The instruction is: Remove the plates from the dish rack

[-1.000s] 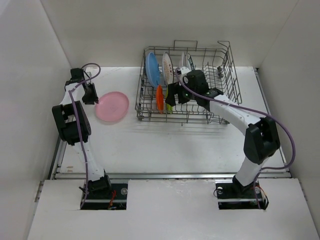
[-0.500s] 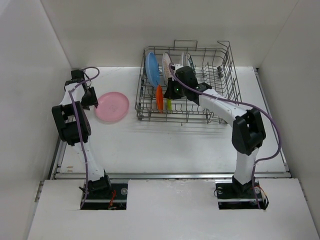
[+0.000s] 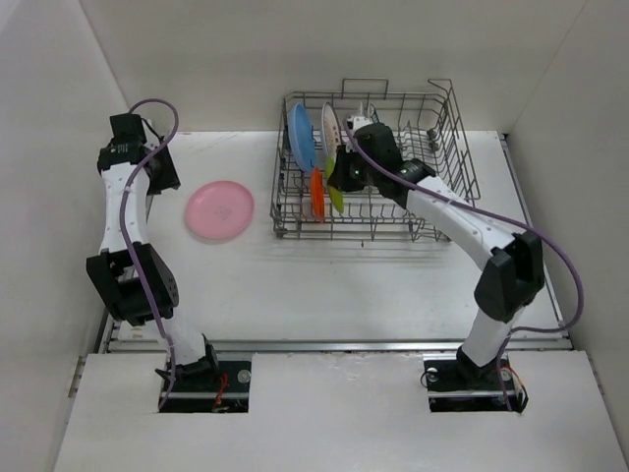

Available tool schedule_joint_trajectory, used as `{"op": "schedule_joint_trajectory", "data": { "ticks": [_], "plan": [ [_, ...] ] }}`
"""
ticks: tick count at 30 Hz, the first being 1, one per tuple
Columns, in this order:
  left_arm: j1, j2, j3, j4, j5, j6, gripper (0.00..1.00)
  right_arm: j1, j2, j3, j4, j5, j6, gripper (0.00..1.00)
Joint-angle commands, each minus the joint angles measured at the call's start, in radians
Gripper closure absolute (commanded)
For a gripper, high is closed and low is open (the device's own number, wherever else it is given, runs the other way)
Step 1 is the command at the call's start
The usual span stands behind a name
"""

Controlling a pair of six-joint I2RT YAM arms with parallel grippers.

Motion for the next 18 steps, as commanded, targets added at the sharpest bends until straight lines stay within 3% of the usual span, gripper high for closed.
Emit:
{"op": "schedule_joint_trajectory", "data": {
  "ticks": [1,6,9,14,17,18],
  "plan": [
    [0.003,-0.052,0.043,-0.065,0.034,-0.013,0.60,-0.013,-0.176,0.034,0.167,0.133,-0.166,1.00],
    [0.003,-0.061,0.120,-0.131,0.056,-0.004,0.60,-0.002,-0.257,0.032,0.097,0.145,-0.227,1.00],
    [-0.036,-0.075,0.148,-0.171,0.087,0.018,0.60,0.074,-0.370,-0.036,0.073,0.145,-0.262,1.00],
    [-0.183,-0.095,0.229,-0.237,0.179,0.105,0.51,0.261,-0.572,-0.236,0.005,0.162,-0.336,1.00],
    [-0.319,-0.034,0.318,-0.335,0.190,0.154,0.47,0.443,-0.638,-0.366,-0.148,0.295,-0.243,1.00],
    [-0.355,-0.033,0.342,-0.353,0.190,0.154,0.47,0.444,-0.638,-0.367,-0.182,0.296,-0.211,1.00]
  ]
}}
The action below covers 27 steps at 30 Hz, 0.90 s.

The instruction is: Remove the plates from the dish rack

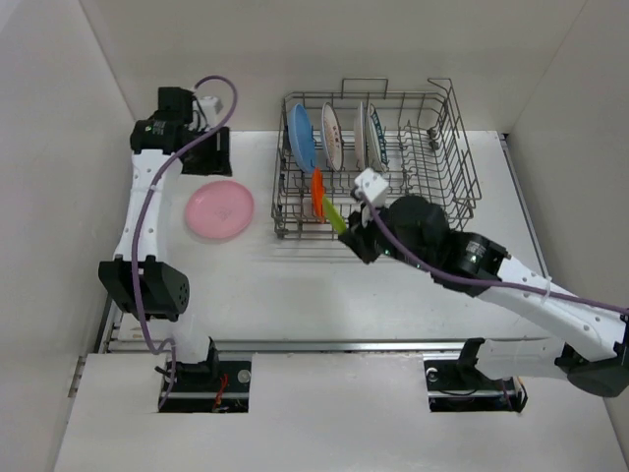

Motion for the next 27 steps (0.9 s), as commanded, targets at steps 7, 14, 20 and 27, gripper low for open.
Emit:
{"op": "schedule_joint_trajectory", "data": {
  "ticks": [7,14,20,27],
  "plan": [
    [-0.377,0.133,0.270,-0.142,0.016,0.088,0.30,0.340,0.112,-0.159,-0.324,0.326,0.305,1.00],
    [-0.520,0.303,0.377,-0.133,-0.153,0.079,0.17,0.409,0.524,-0.065,-0.485,0.691,0.566,1.00],
    [-0.555,0.372,0.400,-0.091,-0.213,0.030,0.16,0.441,0.859,0.090,-0.571,0.728,0.632,0.89],
    [-0.565,0.438,0.409,-0.091,-0.222,0.030,0.16,0.470,0.870,0.111,-0.518,0.682,0.632,0.36]
  ]
}}
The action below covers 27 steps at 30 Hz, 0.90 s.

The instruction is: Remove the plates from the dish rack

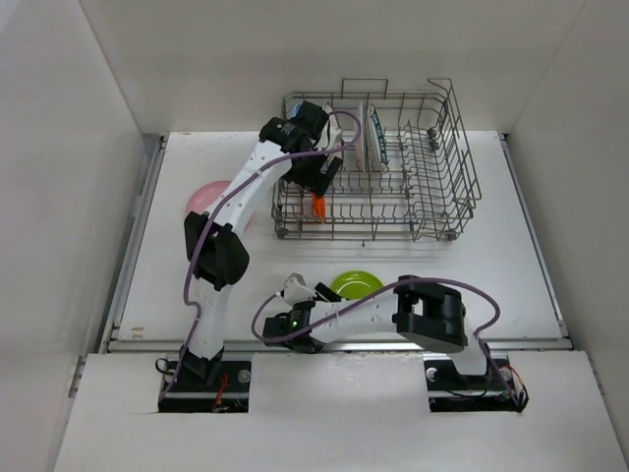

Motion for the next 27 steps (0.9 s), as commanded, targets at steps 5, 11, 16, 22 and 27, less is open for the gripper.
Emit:
{"op": "schedule_joint_trajectory", "data": {
  "ticks": [5,11,16,22,27],
  "plan": [
    [-0.017,0.057,0.089,0.003,-0.007,-0.022,0.16,0.011,-0.124,0.034,0.037,-0.073,0.054,0.12],
    [-0.026,0.087,0.090,0.012,0.022,-0.022,0.35,0.020,-0.289,0.031,0.071,-0.107,0.054,0.10],
    [-0.026,0.121,0.111,0.012,0.013,-0.051,0.71,0.011,-0.394,0.000,0.082,-0.107,0.094,0.10],
    [-0.026,0.094,0.123,0.021,0.022,-0.094,1.00,-0.031,-0.544,-0.082,0.062,-0.095,0.192,0.10],
    [-0.035,0.060,0.177,0.021,0.022,-0.131,1.00,-0.113,-0.712,-0.128,0.062,-0.085,0.231,0.09]
  ]
}}
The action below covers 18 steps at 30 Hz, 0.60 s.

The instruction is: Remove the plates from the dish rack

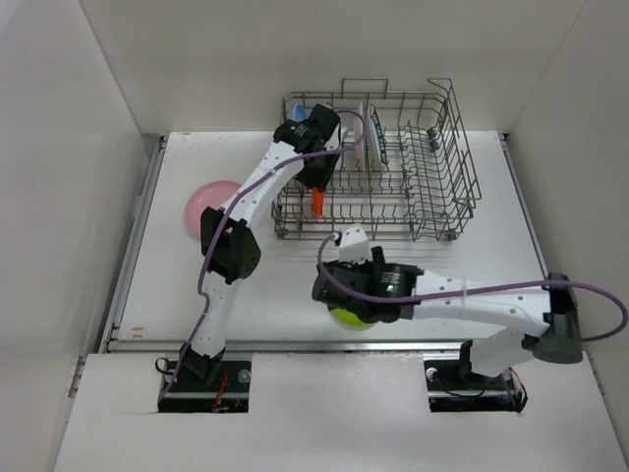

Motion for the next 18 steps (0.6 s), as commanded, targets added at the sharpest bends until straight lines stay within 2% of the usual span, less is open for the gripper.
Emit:
{"op": "schedule_joint_trajectory", "data": {
  "ticks": [1,7,18],
  "plan": [
    [-0.012,-0.092,0.084,0.007,0.012,-0.013,1.00,-0.049,-0.133,-0.011,0.003,0.020,0.066,0.09],
    [-0.012,-0.224,0.053,0.106,-0.057,-0.013,1.00,-0.112,-0.314,-0.051,0.003,0.050,0.076,0.09],
    [-0.012,-0.261,0.043,0.091,-0.135,0.022,1.00,-0.112,-0.346,-0.039,-0.028,0.089,0.085,0.09]
  ]
}}
